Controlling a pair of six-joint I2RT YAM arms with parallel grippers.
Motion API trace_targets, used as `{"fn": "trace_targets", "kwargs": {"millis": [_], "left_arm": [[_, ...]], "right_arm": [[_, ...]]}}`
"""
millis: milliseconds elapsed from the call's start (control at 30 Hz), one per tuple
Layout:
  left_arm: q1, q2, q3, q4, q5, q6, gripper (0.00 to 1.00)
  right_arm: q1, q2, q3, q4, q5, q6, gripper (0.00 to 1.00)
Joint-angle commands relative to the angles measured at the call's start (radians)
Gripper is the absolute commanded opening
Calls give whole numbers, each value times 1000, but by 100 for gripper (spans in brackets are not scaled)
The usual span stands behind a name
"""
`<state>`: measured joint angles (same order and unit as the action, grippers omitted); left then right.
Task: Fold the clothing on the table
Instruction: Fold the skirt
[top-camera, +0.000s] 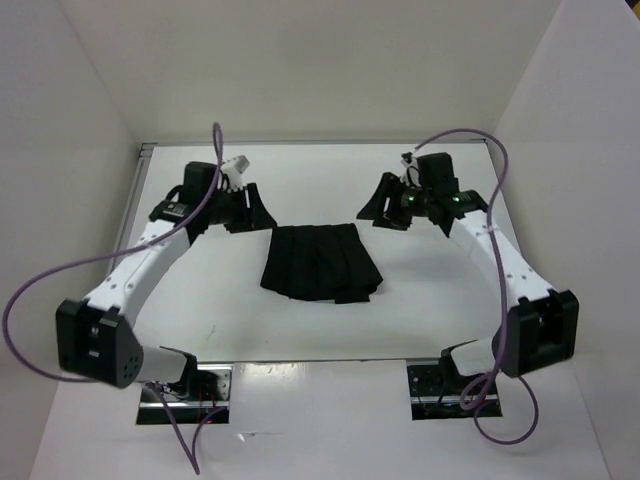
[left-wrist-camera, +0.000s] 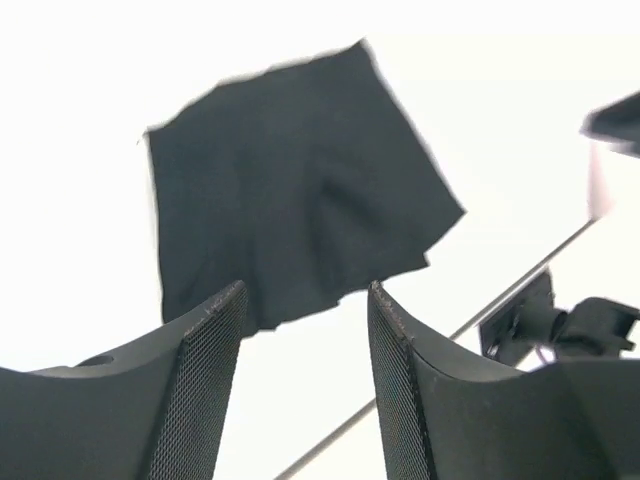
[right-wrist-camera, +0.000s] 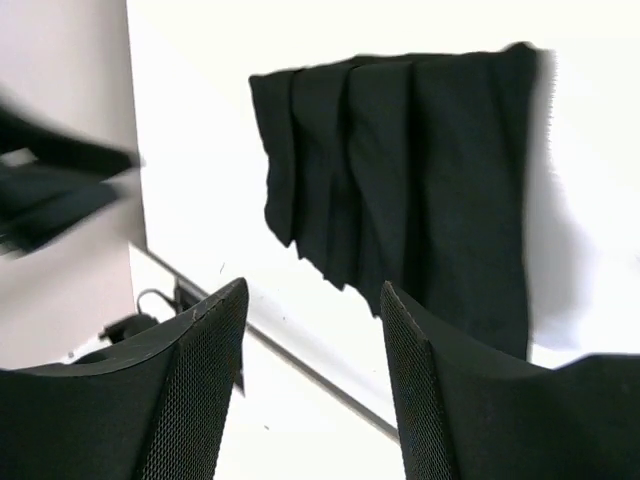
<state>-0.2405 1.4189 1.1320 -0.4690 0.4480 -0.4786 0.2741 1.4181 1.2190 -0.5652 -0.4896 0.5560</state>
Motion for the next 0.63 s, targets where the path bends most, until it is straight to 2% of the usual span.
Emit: {"fn": "trace_targets", "kwargs": {"millis": [0, 100, 133, 200, 267, 367, 567, 600], "left_arm": [[3, -128, -6, -13, -19, 25, 59], [3, -233, -131, 57, -9, -58, 61], [3, -270, -231, 88, 0, -93, 61], [12, -389, -320, 156, 0, -204, 61], [21, -451, -333, 135, -63, -221, 61], [21, -451, -327, 135, -54, -230, 62], [21, -462, -345, 135, -25, -241, 60], [21, -462, -345, 135, -25, -241, 68]], "right_arm": [[-73, -116, -84, -16, 68, -1, 62], [-116, -205, -162, -7, 78, 9, 62], [-125, -250, -194, -7, 79, 18, 63], [-150, -294, -219, -31, 104, 18, 65], [-165, -350, -249, -51, 129, 18, 66], [-193, -386, -288, -84, 174, 27, 67], [-234, -419, -322, -72, 164, 47, 72], [-234, -429, -331, -71, 164, 57, 72]]}}
